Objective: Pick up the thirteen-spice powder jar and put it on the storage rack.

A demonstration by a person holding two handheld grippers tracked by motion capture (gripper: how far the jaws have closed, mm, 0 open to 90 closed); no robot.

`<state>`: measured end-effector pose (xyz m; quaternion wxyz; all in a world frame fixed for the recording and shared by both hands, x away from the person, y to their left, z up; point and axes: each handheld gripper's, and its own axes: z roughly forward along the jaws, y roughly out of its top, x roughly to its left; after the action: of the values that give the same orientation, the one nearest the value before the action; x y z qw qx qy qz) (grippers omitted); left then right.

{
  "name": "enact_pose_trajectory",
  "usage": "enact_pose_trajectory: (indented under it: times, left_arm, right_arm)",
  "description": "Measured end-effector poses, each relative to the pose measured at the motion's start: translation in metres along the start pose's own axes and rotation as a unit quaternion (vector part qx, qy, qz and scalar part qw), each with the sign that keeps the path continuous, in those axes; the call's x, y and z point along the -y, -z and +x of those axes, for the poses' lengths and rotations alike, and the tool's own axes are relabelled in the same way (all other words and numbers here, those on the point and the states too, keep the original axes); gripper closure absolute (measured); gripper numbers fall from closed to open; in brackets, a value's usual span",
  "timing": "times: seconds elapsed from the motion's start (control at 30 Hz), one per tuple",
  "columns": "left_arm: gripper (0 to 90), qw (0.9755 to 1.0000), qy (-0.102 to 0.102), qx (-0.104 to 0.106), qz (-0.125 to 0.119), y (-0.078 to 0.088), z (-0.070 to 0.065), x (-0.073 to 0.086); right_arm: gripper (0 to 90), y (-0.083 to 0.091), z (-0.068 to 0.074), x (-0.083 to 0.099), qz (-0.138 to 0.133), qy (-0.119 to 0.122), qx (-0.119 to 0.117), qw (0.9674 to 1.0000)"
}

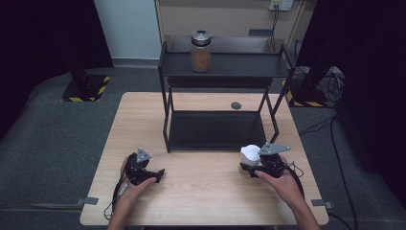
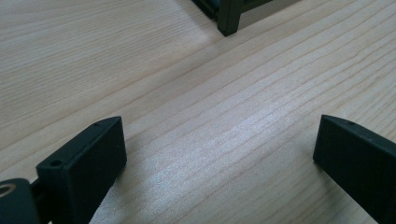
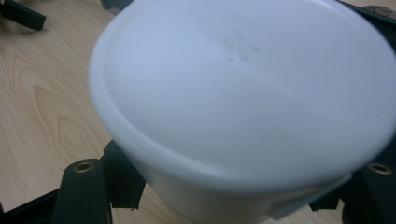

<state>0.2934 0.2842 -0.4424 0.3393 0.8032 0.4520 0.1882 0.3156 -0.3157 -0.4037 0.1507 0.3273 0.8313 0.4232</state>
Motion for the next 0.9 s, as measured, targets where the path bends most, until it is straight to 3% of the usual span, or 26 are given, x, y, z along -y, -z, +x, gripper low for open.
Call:
enact_pose_trajectory:
  times: [0.23, 0.33, 0.43, 0.7, 0.9]
  left_arm:
    - [1.3, 1.0, 0.0, 0.0, 0.001, 0.0, 0.0, 0.0]
    - [1.3, 1.0, 0.0, 0.0, 0.0, 0.0, 0.0, 0.0]
    - [1.3, 1.0, 0.0, 0.0, 0.0, 0.0, 0.0, 0.0]
    - [1.3, 1.0, 0.001, 0.0, -0.001, 0.0, 0.0, 0.0]
    - [1.3, 1.0, 0.001, 0.0, 0.0, 0.0, 0.0, 0.0]
  right_arm:
    - [31.3, 0.001, -0.003, -0.001, 0.002, 0.003, -0.008, 1.0]
    - [31.4, 0.004, -0.001, -0.007, 0.004, 0.02, -0.009, 0.9998]
    - [31.3, 0.009, -0.004, -0.012, -0.006, 0.021, -0.024, 0.9995]
    - [31.4, 0.008, -0.011, -0.039, 0.012, 0.049, -0.039, 0.998]
    - [31.3, 0.008, -0.017, -0.053, 0.017, 0.054, -0.043, 0.9975]
